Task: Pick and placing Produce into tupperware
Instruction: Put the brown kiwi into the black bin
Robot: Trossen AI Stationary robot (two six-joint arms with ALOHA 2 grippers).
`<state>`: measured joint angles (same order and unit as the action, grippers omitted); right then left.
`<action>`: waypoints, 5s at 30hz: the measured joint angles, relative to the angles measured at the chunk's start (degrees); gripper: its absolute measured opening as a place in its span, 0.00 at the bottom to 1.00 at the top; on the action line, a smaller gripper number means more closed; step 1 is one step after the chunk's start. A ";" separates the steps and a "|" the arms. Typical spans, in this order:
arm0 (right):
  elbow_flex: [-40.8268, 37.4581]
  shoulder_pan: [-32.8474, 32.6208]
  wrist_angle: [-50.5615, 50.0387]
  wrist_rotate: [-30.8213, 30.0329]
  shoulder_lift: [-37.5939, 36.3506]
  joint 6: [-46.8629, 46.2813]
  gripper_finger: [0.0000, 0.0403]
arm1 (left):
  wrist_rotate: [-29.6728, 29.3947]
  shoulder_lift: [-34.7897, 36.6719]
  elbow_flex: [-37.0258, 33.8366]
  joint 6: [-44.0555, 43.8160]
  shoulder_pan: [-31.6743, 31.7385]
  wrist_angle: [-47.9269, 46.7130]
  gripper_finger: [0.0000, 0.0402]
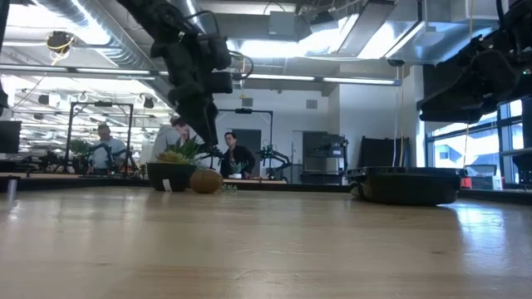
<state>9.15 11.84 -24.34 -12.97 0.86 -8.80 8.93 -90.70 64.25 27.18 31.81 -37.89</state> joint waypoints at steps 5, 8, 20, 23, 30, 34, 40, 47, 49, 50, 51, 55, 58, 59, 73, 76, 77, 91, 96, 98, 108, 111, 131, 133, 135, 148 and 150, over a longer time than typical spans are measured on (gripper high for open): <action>0.00 0.00 0.02 0.01 0.00 0.02 0.70 | 1.26 -0.44 -1.20 0.00 -0.18 2.16 0.88; 0.00 0.00 0.04 0.00 0.00 0.02 0.70 | 1.27 -0.52 -2.68 0.03 -0.37 4.03 0.88; 0.00 0.00 0.18 0.00 0.00 -0.09 0.70 | -0.83 -0.52 -11.41 -1.19 -0.37 15.56 0.88; 0.00 0.00 0.26 0.00 0.00 -0.16 0.70 | -2.23 -0.52 -13.42 -1.31 -0.35 18.24 0.88; 0.00 0.00 0.31 0.00 0.00 -1.37 0.70 | -3.93 -0.52 -16.19 -1.29 -0.33 22.40 0.88; 0.00 0.00 0.33 0.00 0.00 -1.40 0.70 | -3.96 -0.52 -17.35 -1.26 -0.33 24.27 0.88; 0.00 0.00 0.33 0.00 0.00 -1.44 0.70 | -4.21 -1.86 -17.49 -1.24 -0.26 25.62 0.88; 0.00 -0.01 0.34 0.00 0.00 -1.41 0.70 | -4.25 -4.82 -17.53 -1.14 -0.26 25.97 0.88; 0.00 0.00 0.32 0.00 0.00 -1.40 0.70 | -4.29 -4.83 -17.53 -1.25 -0.24 25.92 0.88; 0.00 0.00 0.31 0.00 0.00 -1.39 0.70 | -4.33 -4.83 -17.53 -1.29 -0.25 25.93 0.88; 0.00 -0.02 0.33 0.00 0.00 -1.37 0.70 | -4.33 -4.83 -17.53 -1.29 -0.38 25.89 0.88; 0.00 0.00 0.28 0.00 0.00 -1.25 0.70 | -4.35 -4.83 -17.53 -1.29 -0.59 25.91 0.88; 0.00 0.00 0.26 0.00 0.00 -1.19 0.70 | -4.35 -4.83 -17.53 -1.29 -0.72 25.91 0.88; 0.00 0.00 0.26 0.00 0.00 -1.14 0.70 | -4.36 -4.83 -17.53 -1.29 -0.74 25.91 0.88; 0.00 0.00 0.24 0.00 0.00 -1.20 0.70 | -4.37 -4.83 -17.51 -1.73 -1.03 25.95 0.88; 0.00 0.00 0.24 0.00 0.00 -1.20 0.70 | -4.39 -4.83 -17.51 -1.69 -1.14 25.95 0.88; 0.00 0.00 0.24 0.00 0.00 -1.20 0.70 | -4.39 -4.83 -17.51 -1.66 -1.14 25.95 0.88; 0.00 0.00 0.22 0.00 0.00 -1.22 0.70 | -5.49 -4.83 -17.46 -4.55 -1.16 25.34 0.88; 0.00 -0.02 0.22 0.00 0.00 -1.22 0.70 | -7.36 -4.83 -17.46 -4.56 -1.27 25.01 0.84; 0.00 0.00 0.22 0.00 -0.02 -1.22 0.70 | -7.43 -4.83 -17.46 -4.57 -1.27 25.01 0.82; 0.00 0.00 0.24 0.00 0.00 -1.22 0.70 | -7.48 -4.83 -17.46 -4.63 -2.03 25.01 0.75; 0.00 0.00 0.24 0.00 -0.02 -1.23 0.70 | -7.48 -4.83 -17.46 -4.61 -2.60 25.01 0.73; 0.00 -0.02 0.24 0.01 -0.01 -1.46 0.70 | -8.00 -4.81 -17.46 -4.59 -3.32 25.05 0.63; 0.00 -0.02 0.22 0.01 0.00 -1.44 0.70 | -8.01 -4.81 -17.46 -4.59 -3.32 25.05 0.63; 0.00 0.00 0.24 0.00 0.00 -1.46 0.70 | -8.03 -4.81 -17.46 -4.57 -3.34 25.05 0.63; 0.00 0.00 0.26 0.00 -0.02 -1.38 0.70 | -8.15 -4.81 -16.51 -7.64 -5.76 24.80 0.62; 0.00 0.00 0.26 0.00 -0.02 -1.36 0.70 | -8.15 -4.81 -15.26 -7.75 -6.82 24.36 0.62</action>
<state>9.15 11.83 -24.08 -12.97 0.84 -10.16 0.78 -95.50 48.99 19.43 24.99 -13.53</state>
